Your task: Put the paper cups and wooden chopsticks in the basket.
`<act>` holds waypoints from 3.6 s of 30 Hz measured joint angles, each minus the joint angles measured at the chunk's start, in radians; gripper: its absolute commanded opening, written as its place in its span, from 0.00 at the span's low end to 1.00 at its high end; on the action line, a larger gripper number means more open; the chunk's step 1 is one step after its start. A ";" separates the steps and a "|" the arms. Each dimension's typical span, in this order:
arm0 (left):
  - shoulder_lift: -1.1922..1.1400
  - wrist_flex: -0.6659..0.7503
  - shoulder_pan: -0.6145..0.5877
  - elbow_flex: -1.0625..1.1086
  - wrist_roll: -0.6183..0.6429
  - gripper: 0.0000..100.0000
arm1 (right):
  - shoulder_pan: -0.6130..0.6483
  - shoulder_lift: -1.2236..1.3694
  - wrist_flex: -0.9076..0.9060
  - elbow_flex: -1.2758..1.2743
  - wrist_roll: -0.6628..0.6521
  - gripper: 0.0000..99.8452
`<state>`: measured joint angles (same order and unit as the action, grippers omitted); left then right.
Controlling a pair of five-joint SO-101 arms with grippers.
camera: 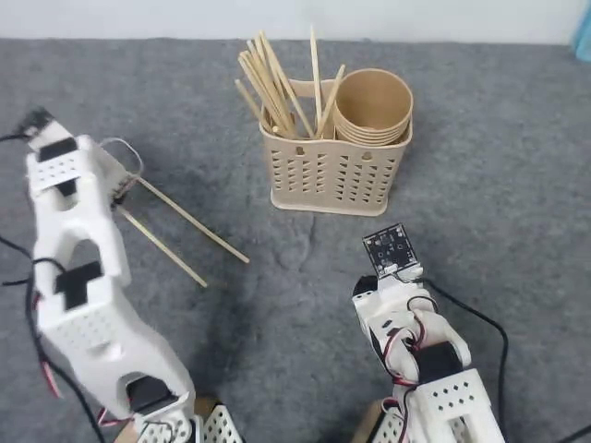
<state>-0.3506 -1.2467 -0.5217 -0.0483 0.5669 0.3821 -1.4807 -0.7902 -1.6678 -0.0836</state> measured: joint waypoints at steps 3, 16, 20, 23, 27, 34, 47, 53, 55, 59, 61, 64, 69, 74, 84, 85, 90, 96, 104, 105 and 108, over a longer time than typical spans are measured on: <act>0.121 -0.098 0.000 0.000 -0.051 0.01 | 0.000 0.000 0.000 0.000 0.000 0.01; 0.628 -0.104 0.000 0.339 -0.230 0.01 | 0.000 0.000 0.000 0.000 0.000 0.01; 0.858 0.080 0.002 0.545 -0.233 0.01 | 0.000 0.000 0.000 0.000 0.000 0.01; 1.019 0.216 0.020 0.637 -0.233 0.01 | 0.000 0.000 0.000 0.000 0.000 0.01; 1.183 0.339 0.086 0.667 -0.233 0.01 | 0.000 0.000 0.000 0.000 0.000 0.01; 1.336 0.641 0.241 0.672 -0.239 0.01 | 0.000 0.000 0.000 0.000 0.000 0.01; 1.347 1.204 0.589 0.672 -0.241 0.01 | 0.000 0.000 0.000 0.000 0.000 0.01; 1.200 1.218 0.709 0.568 -0.241 0.01 | 0.000 0.000 0.000 0.000 0.000 0.01; 1.111 1.218 0.712 0.499 -0.241 0.01 | 0.000 0.000 0.000 0.000 0.000 0.01; 0.921 1.218 0.712 0.374 -0.241 0.01 | 0.000 0.000 0.000 0.000 0.000 0.01; 0.842 1.218 0.712 0.350 -0.241 0.01 | 0.000 0.000 0.000 0.000 0.000 0.01; 0.795 1.218 0.713 0.348 -0.241 0.01 | 0.000 0.000 0.000 0.000 0.000 0.01; 0.786 1.224 0.713 0.434 -0.241 0.01 | 0.000 0.000 0.000 0.000 0.000 0.01; 0.784 1.378 0.715 0.598 -0.241 0.01 | 0.000 0.000 0.000 0.000 0.000 0.01; 0.784 1.324 0.683 0.660 -0.282 0.27 | 0.000 0.000 0.000 0.000 0.000 0.01; 0.787 1.269 0.667 0.638 -0.282 0.28 | 0.000 0.000 0.000 0.000 0.000 0.01; 0.872 0.913 0.583 0.476 -0.282 0.24 | 0.000 0.000 0.000 0.000 0.000 0.01; 0.941 0.568 0.416 0.295 -0.282 0.18 | 0.000 0.000 0.000 0.000 0.000 0.01; 0.947 0.230 0.201 0.255 -0.282 0.13 | 0.000 0.000 0.000 0.000 0.000 0.01; 0.942 0.199 0.183 0.261 -0.278 0.13 | 0.000 0.000 0.000 0.000 0.000 0.01; 0.881 0.153 0.137 0.287 -0.229 0.13 | 0.000 0.000 0.000 0.000 0.000 0.01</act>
<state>0.5301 -1.0932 -0.3851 0.2386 0.3383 0.3821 -1.4807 -0.7902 -1.6678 -0.0836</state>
